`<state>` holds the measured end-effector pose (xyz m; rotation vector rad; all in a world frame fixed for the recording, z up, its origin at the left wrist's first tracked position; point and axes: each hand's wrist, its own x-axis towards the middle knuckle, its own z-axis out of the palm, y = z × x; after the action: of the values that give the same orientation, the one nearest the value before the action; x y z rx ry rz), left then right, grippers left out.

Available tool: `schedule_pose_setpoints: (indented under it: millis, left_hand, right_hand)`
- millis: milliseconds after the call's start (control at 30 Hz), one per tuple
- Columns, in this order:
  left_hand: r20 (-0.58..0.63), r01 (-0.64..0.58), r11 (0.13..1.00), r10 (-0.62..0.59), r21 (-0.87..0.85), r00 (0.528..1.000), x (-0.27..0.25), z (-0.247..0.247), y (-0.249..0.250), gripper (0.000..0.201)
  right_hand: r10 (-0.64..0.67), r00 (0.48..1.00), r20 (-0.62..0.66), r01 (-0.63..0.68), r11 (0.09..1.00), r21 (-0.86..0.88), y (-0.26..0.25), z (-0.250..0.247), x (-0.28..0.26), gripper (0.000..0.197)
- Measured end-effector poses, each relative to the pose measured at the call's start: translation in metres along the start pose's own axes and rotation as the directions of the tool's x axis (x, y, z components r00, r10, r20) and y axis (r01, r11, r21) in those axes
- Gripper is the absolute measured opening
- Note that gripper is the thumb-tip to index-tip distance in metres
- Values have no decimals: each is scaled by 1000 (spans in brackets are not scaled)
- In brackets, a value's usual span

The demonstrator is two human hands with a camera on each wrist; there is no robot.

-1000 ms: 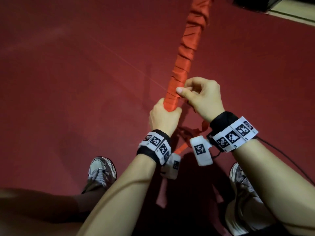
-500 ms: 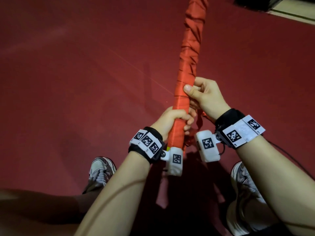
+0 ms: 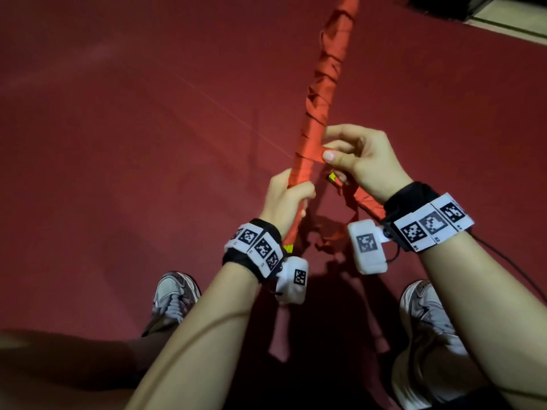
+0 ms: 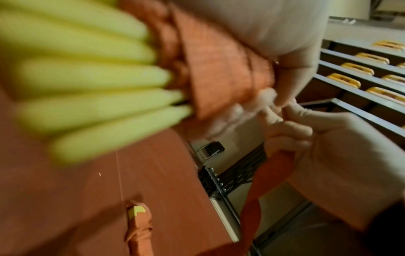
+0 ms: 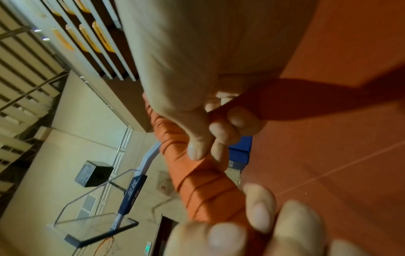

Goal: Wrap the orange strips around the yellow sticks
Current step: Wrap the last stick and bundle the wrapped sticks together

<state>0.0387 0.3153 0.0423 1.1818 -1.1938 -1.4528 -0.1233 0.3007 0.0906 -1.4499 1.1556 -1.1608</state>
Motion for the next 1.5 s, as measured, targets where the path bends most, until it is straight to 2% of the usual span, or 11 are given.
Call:
schedule_pose_setpoints:
  millis: [133,267,333,467,667,833,967,1100,1233,1333,1500]
  left_hand:
    - [455,202,946,-67,-254,888,-7,4,5,29]
    - [538,325,912,-149,-250,830,-5,6,11,30]
    - [438,308,934,-203,-182,876,-5,11,15,27]
    - [84,110,994,-110,11,990,2,18,14,18]
    - [-270,-20,810,219,586,938,2,10,5,32]
    - [13,2,999,-2,35,1000,-2,-3,10,17]
    - [387,164,958,-63,-234,920,-14,6,14,26]
    - [506,222,938,-59,-267,860,-14,13,17,25]
    - [302,237,964,-192,-118,934,-8,15,25,9]
    - [12,34,978,-37,205,999,2,14,19,17]
    - [-240,-54,806,239,589,941,-1,13,13,36]
  right_hand:
    - [25,993,118,-37,994,102,10,2,-3,48]
    - [19,986,163,-48,983,176,12,0,-4,52]
    - [16,1000,25,-19,993,114,8,2,-4,28]
    - [-41,960,-277,13,995,-101,13,7,2,29]
    - [-85,977,-196,20,950,-313,13,15,-4,29]
    - [27,999,-33,-25,999,48,7,2,4,29]
    - [41,992,121,-66,975,210,12,-1,-1,46]
    - [41,981,190,-109,925,363,14,-4,-5,45]
    - [18,992,-125,6,983,182,12,-3,0,63]
    - [-42,945,-325,57,998,34,13,0,3,39]
    - [-56,961,-272,65,998,23,9,2,1,9]
